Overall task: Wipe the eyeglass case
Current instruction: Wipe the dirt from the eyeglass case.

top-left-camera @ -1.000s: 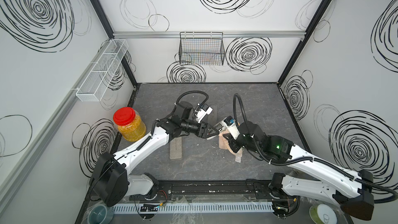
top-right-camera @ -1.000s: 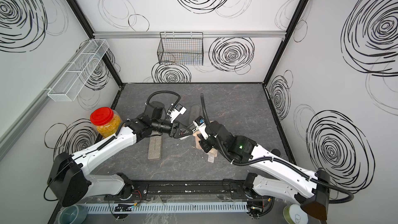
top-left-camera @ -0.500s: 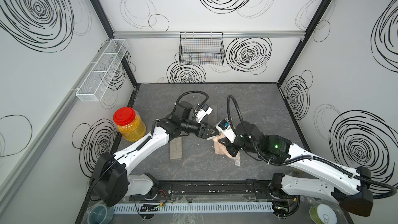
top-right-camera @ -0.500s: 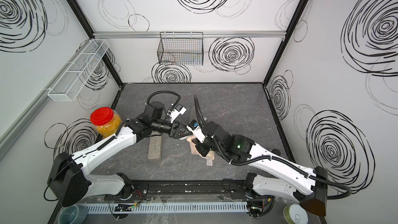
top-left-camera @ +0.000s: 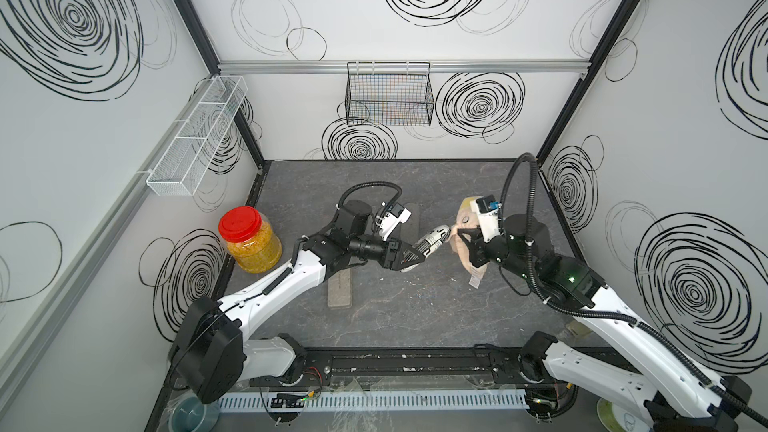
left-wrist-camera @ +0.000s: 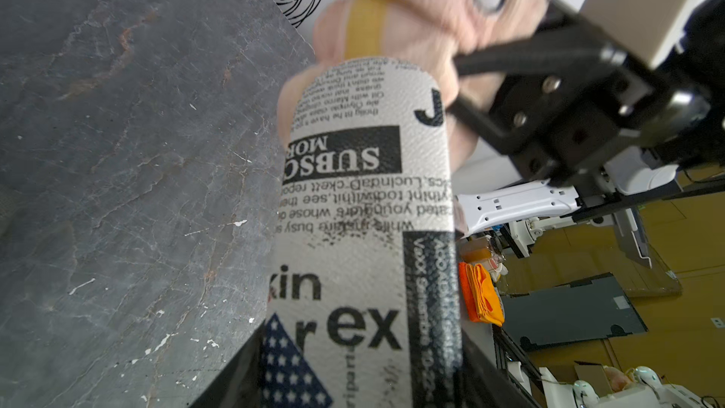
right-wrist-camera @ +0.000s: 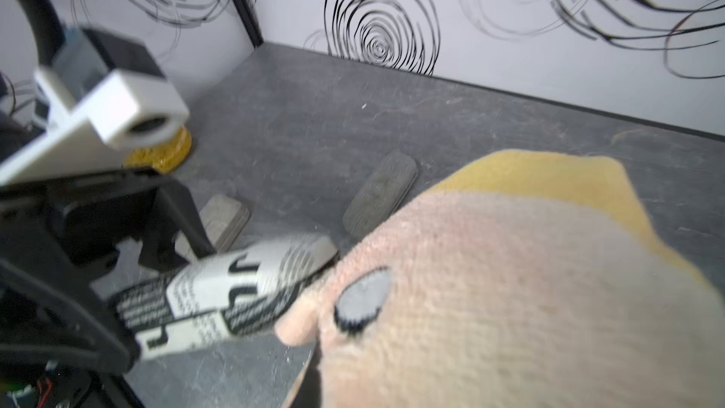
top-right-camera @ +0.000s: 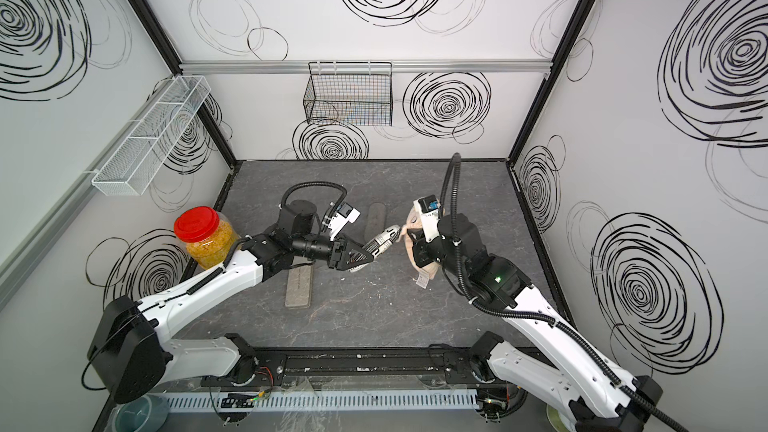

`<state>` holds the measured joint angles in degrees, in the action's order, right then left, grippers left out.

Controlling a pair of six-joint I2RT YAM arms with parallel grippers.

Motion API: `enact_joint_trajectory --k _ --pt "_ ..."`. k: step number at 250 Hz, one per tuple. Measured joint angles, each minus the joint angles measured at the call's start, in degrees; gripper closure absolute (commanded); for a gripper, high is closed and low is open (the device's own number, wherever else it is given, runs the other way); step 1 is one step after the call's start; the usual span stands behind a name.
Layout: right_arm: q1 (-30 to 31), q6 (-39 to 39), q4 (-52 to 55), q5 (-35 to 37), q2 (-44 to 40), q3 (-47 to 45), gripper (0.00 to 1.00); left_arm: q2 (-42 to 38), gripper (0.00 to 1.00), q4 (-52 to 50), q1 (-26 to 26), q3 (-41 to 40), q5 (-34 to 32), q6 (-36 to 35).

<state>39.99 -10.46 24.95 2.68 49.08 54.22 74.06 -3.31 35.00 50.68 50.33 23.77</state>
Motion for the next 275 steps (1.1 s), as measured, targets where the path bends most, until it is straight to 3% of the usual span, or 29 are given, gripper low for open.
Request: enact_joint_trajectory --k 87,172,238,275 --pt "-3.65 -6.71 -10.73 -17.00 -0.44 -0.02 0.97 -2.91 0.39 3.91 2.29 -2.95 -2.93 5.51" --pt "-9.66 -10.08 -8.98 -17.51 8.46 5.14 0.97 -7.13 0.39 6.49 3.34 -2.91 -3.69 8.20" --pt "-10.54 -11.04 -12.17 -32.61 3.63 5.55 0.95 -7.17 0.39 8.22 3.34 -2.95 -3.34 8.41" --pt "-10.82 -11.23 -12.70 -33.33 3.82 5.77 0.97 -7.17 0.39 8.35 3.37 -3.02 -2.56 8.35"
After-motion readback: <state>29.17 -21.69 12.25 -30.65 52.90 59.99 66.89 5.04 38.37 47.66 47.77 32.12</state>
